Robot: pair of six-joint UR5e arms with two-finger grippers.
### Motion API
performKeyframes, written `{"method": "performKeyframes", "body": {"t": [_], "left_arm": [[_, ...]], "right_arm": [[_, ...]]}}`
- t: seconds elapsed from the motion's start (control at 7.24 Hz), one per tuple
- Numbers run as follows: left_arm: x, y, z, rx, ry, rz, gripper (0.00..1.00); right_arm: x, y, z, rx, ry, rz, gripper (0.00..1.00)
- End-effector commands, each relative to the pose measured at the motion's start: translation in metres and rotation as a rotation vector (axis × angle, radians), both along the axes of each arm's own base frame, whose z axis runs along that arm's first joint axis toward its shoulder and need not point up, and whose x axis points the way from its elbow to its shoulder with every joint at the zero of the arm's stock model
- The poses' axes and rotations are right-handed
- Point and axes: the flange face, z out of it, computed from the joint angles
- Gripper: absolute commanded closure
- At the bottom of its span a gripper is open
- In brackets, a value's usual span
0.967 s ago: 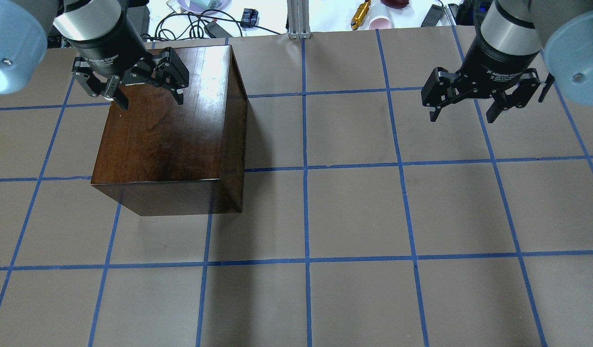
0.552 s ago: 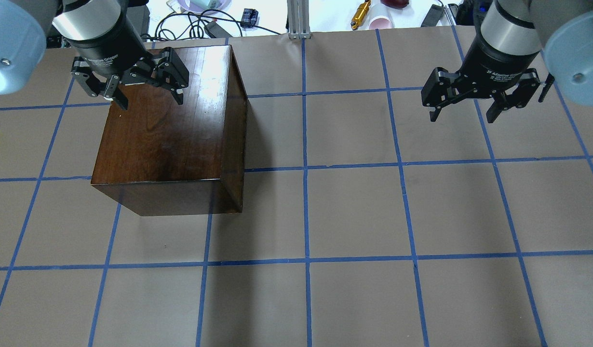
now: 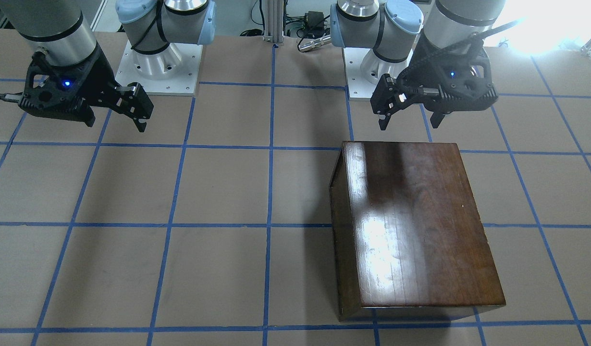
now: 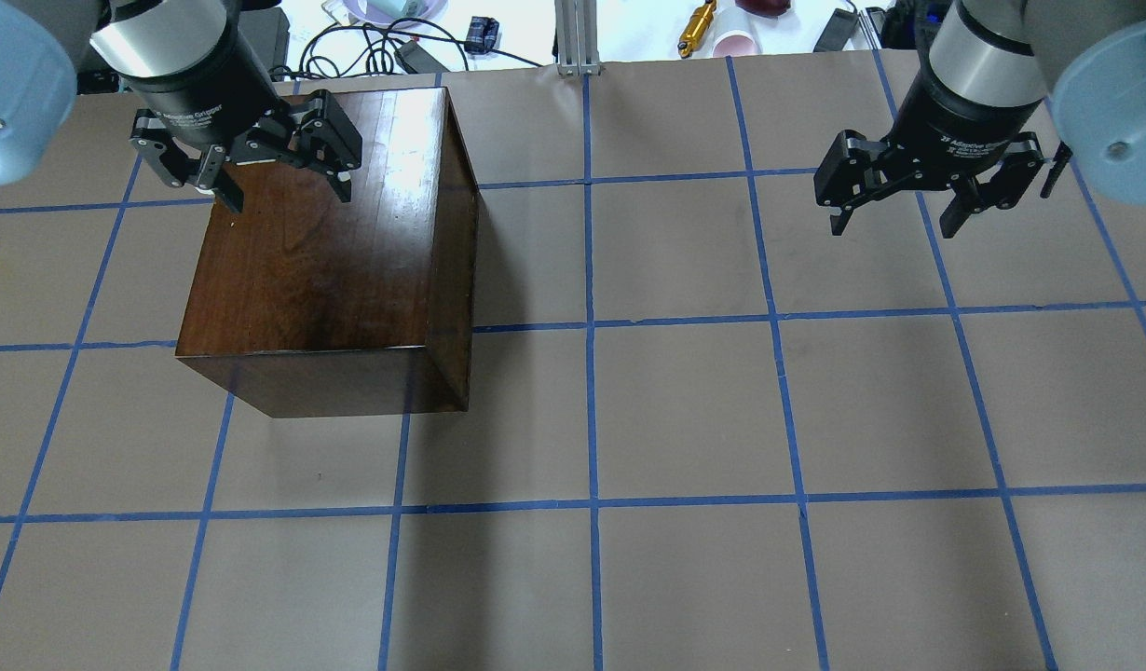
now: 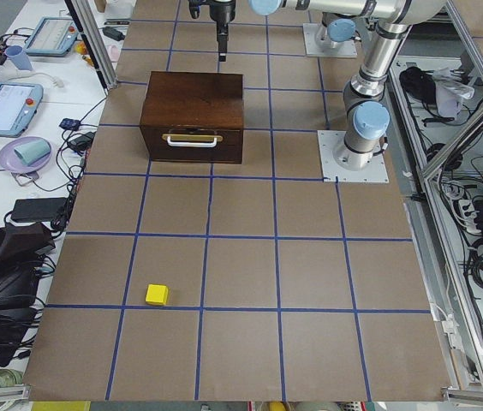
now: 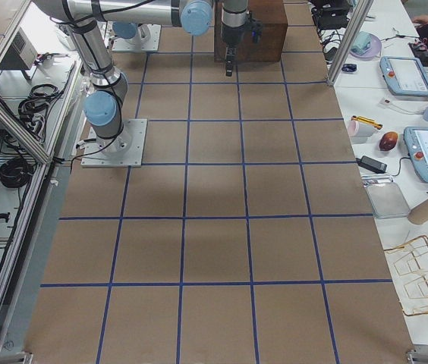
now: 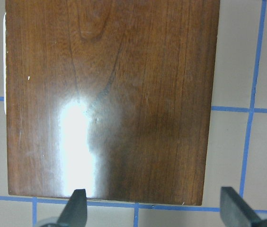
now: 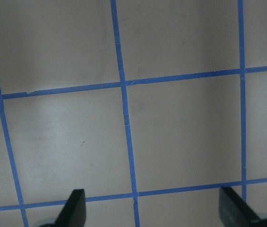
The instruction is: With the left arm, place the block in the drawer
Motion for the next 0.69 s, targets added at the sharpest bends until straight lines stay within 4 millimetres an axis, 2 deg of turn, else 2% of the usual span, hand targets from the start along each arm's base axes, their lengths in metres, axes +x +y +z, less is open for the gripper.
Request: {"method": "performKeyframes", "body": {"t": [0.0,0.55], "left_arm": [[0.0002,0.0006,0.0006,0.001,-0.002,0.0,0.0],[0.0014,-0.003,-0.004,0.01,0.001,0.003,0.0]], "right_arm": [[0.0,0.0,0.0,0.0,0.0,0.0,0.0],[0.0,0.0,0.0,0.0,0.0,0.0,0.0]]}}
